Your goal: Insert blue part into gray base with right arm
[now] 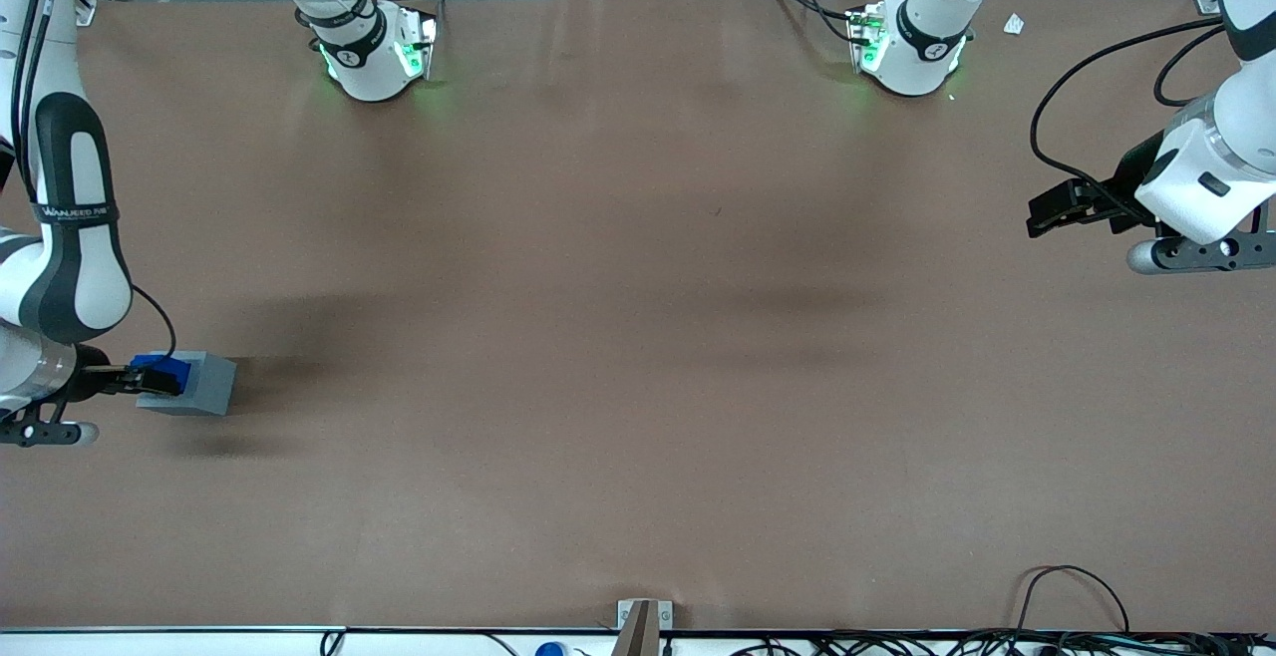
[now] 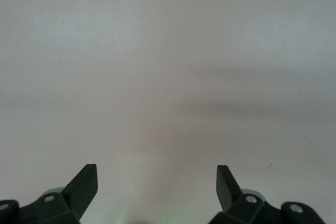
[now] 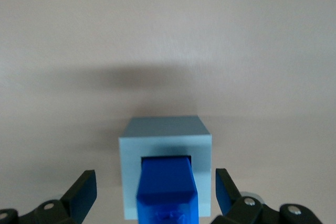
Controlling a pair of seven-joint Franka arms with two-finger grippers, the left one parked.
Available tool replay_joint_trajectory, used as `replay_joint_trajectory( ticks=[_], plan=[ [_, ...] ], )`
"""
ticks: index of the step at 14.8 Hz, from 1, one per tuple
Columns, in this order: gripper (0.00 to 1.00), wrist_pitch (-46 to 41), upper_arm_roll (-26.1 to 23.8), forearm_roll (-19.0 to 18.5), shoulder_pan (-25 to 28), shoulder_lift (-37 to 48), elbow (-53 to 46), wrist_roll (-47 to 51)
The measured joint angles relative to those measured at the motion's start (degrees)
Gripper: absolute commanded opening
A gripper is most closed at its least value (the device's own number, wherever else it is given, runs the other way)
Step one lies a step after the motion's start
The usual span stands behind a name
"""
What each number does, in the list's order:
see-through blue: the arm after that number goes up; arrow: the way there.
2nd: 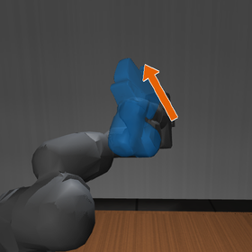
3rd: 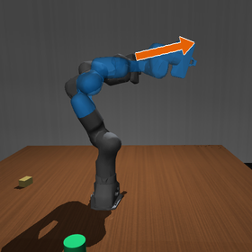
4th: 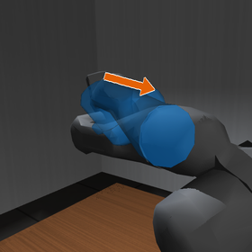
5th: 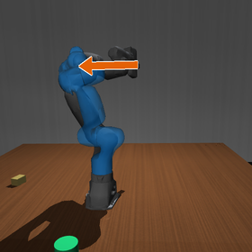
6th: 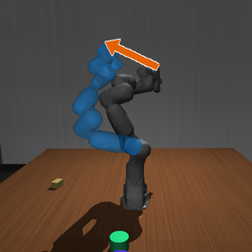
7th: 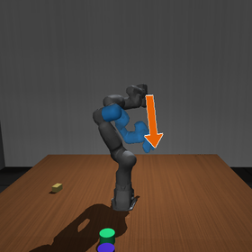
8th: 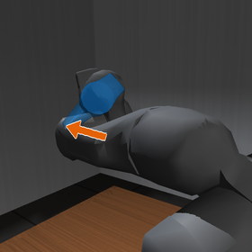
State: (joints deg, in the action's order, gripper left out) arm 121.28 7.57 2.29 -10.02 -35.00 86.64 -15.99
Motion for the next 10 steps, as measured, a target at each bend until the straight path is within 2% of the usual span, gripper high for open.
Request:
replay_joint_trajectory(
  ticks=[4,10],
  plan=[
    [1.0,-7.3,-0.1,0.2,2.3,6.4,-2.6,1.3],
    [1.0,-22.5,-0.3,0.3,9.3,18.7,-2.8,13.2]
  ],
)
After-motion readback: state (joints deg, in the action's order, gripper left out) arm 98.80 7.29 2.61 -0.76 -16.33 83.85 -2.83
